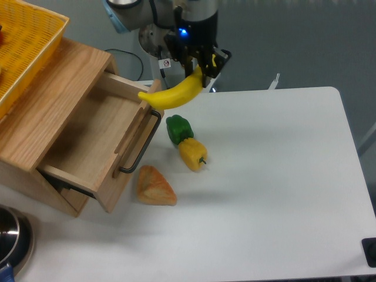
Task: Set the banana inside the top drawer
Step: 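Carry the banana over the open wooden drawer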
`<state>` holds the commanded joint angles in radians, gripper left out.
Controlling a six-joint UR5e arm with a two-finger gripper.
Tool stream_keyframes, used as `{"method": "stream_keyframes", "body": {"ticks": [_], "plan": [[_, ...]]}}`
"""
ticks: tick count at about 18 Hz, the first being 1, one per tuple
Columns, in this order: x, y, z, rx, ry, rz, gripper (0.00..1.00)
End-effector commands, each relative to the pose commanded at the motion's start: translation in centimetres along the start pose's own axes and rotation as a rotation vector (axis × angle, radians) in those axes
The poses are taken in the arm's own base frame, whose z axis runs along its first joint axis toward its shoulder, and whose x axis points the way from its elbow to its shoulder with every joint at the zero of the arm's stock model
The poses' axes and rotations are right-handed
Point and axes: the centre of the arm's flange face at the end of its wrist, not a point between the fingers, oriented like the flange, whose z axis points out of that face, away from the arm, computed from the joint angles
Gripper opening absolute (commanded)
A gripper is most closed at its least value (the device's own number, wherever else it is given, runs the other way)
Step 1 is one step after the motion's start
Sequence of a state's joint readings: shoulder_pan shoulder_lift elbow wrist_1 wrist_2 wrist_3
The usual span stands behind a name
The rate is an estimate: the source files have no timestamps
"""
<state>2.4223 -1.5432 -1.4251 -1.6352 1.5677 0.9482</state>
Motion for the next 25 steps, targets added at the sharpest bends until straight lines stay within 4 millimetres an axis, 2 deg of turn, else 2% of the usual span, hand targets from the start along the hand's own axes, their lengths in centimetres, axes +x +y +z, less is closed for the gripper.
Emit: {"method": "stream_keyframes", "body": {"ticks": [5,10,21,25], "plan": [[2.1,-2.2,0.5,-0.005,0.002,-0.011,0.03],[4.2,-4.3,1.7,-0.082,-0.034,0.001,0.03],[8.8,-6.5,1.3,-0.166,-0.156,-0.003,0.03],[10.1,-7.9,2.5,-0.193,-0.170,-0.001,0.03]]}}
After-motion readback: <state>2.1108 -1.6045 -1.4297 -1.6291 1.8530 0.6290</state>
